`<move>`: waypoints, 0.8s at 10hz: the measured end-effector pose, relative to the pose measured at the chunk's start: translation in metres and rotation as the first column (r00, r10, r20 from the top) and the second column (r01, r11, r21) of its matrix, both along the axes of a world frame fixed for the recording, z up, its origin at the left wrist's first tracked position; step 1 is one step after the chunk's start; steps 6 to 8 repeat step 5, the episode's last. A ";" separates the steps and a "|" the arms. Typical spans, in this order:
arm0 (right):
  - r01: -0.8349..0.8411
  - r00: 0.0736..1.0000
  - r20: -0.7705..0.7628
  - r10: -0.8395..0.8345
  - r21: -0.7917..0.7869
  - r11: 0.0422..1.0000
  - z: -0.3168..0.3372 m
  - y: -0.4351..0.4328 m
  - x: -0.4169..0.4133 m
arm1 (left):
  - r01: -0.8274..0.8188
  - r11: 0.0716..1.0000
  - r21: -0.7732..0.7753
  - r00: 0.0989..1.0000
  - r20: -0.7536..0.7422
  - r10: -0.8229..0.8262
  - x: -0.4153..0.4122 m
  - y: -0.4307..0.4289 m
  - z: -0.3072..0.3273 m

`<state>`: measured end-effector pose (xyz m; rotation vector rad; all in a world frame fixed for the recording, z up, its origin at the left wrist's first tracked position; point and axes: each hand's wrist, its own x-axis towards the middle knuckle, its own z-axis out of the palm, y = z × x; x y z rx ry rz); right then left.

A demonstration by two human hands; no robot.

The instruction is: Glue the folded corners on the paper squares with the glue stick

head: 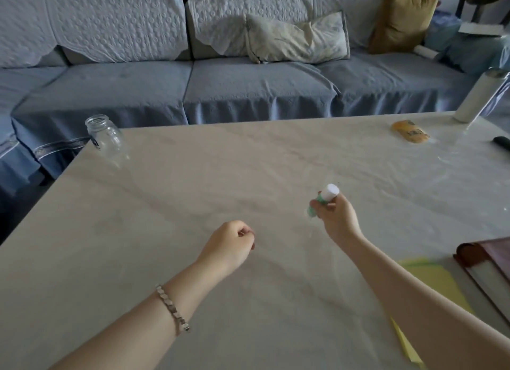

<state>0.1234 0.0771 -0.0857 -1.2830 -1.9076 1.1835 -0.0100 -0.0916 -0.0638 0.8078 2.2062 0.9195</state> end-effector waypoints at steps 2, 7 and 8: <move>-0.039 0.975 0.220 0.015 0.104 0.994 -0.026 -0.012 0.001 | -0.027 0.998 0.058 0.999 0.040 0.025 -0.001 0.003 -0.006; -0.149 0.868 0.460 0.185 -0.115 0.982 -0.002 -0.016 0.008 | -0.016 0.995 0.102 0.999 0.047 0.012 -0.003 0.013 0.003; -0.149 0.868 0.460 0.185 -0.115 0.982 -0.002 -0.016 0.008 | -0.016 0.995 0.102 0.999 0.047 0.012 -0.003 0.013 0.003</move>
